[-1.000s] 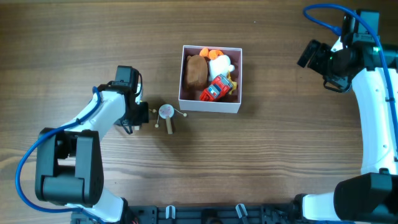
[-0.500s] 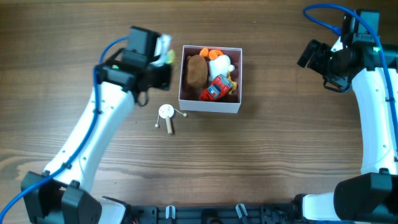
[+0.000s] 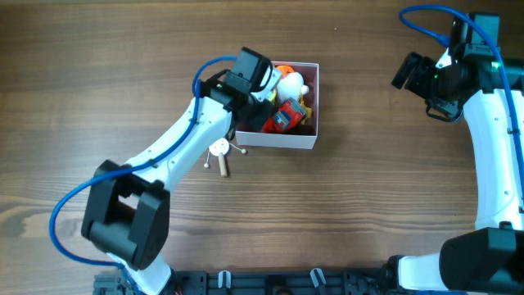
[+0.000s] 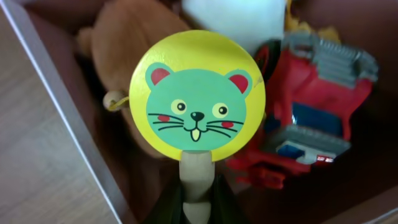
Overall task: Pack container
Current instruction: 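Drop the cat rattle into the box and withdraw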
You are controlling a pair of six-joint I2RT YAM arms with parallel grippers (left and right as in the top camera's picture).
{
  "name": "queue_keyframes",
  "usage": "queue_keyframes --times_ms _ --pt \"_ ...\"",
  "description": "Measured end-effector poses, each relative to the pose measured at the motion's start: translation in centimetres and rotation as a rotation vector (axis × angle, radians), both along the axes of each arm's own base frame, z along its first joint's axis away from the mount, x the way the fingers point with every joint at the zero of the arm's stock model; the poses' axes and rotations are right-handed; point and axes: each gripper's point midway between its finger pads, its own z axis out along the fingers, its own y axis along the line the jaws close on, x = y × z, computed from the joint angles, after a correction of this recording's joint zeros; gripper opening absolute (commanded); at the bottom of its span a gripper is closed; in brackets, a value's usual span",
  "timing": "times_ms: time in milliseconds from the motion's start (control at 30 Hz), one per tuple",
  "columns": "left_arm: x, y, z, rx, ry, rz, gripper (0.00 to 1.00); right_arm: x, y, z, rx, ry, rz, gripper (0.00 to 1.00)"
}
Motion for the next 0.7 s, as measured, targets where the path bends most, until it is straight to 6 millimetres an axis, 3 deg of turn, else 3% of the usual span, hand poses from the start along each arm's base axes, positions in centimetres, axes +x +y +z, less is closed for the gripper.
queue_keyframes --times_ms 33,133,167,433,533,700 --pt "-0.1 0.0 -0.1 0.002 0.004 0.0 0.31 0.0 0.0 0.0 0.0 0.0 0.0 1.0" --pt "-0.2 -0.2 0.0 0.009 -0.003 -0.023 0.93 0.0 0.0 0.0 0.0 0.0 0.0 1.0" --pt "-0.3 -0.3 0.0 0.009 -0.001 -0.027 1.0 0.0 0.0 0.0 0.0 0.0 0.0 1.0" --pt "-1.8 0.0 0.3 0.041 0.034 -0.011 1.0 0.0 0.0 0.0 0.0 0.0 0.0 1.0" --pt "-2.5 1.6 2.2 0.052 0.037 0.053 1.0 0.0 0.0 0.0 0.0 0.0 0.0 1.0" --pt "-4.4 6.3 5.6 0.056 0.087 0.216 1.0 0.0 0.0 0.0 0.0 0.0 0.0 1.0"
